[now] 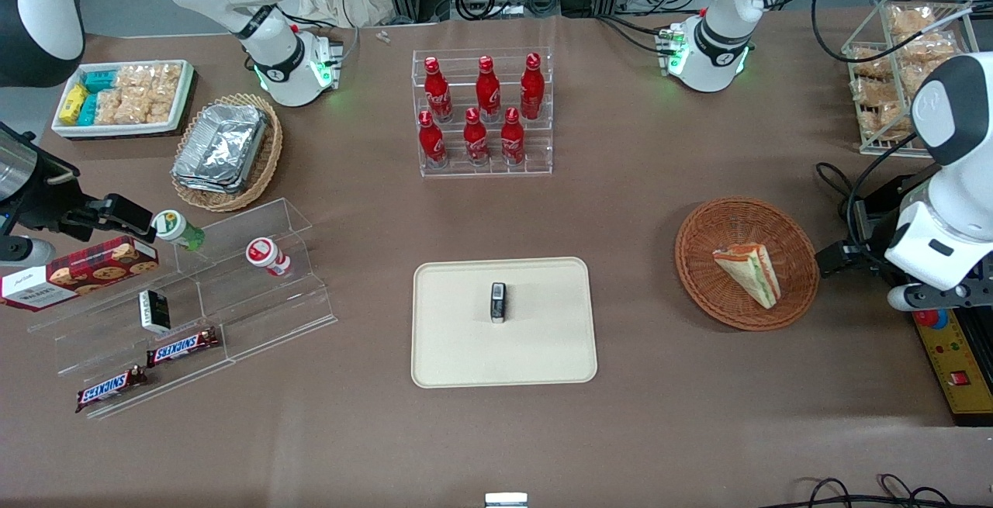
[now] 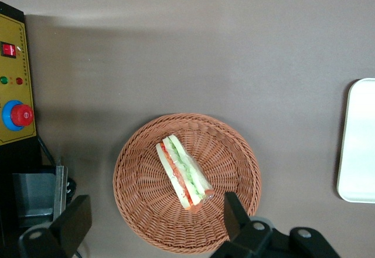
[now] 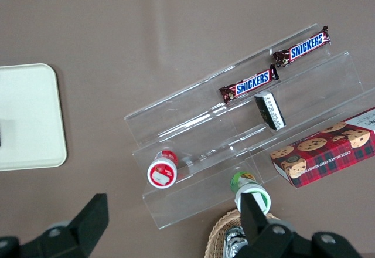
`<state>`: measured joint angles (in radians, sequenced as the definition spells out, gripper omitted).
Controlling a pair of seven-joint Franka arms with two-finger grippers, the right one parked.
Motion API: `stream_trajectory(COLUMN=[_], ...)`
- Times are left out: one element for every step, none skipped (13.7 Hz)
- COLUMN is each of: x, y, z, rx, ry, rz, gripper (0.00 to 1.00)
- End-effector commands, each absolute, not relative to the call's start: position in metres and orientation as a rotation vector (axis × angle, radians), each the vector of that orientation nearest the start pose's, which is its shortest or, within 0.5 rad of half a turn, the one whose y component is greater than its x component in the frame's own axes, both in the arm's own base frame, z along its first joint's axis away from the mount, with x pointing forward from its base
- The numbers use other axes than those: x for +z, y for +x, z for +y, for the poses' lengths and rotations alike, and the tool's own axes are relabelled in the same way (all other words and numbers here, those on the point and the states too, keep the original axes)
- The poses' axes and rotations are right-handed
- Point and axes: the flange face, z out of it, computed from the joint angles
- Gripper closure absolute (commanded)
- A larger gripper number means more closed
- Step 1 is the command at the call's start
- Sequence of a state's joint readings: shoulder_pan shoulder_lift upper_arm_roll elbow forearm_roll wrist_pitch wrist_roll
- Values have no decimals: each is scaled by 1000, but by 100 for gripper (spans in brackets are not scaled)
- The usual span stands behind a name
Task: Place sandwich from basket to tray
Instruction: 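Move the left gripper over the sandwich in the wicker basket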
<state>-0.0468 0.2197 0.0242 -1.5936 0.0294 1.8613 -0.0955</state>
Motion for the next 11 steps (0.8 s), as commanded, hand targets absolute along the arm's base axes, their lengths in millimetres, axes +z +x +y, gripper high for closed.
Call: stream_trajectory(x=[512, 511, 512, 512, 509, 502, 492, 488, 480, 475, 463], y=[639, 639, 639, 638, 638, 636, 632, 630, 625, 621, 618], z=[-14, -13, -14, -14, -13, -17, -17, -16, -16, -16, -18], rx=[-80, -78, -78, -71, -59, -31, 0, 10, 38, 51, 73], ry=[-3096, -3096, -3096, -3095, -3095, -3095, -3090, -3083, -3064, -3035, -2987], rz=[-91, -94, -96, -94, -92, -106, -171, -305, -444, -597, -772], gripper=[0, 0, 0, 0, 0, 0, 0, 0, 0, 0, 0])
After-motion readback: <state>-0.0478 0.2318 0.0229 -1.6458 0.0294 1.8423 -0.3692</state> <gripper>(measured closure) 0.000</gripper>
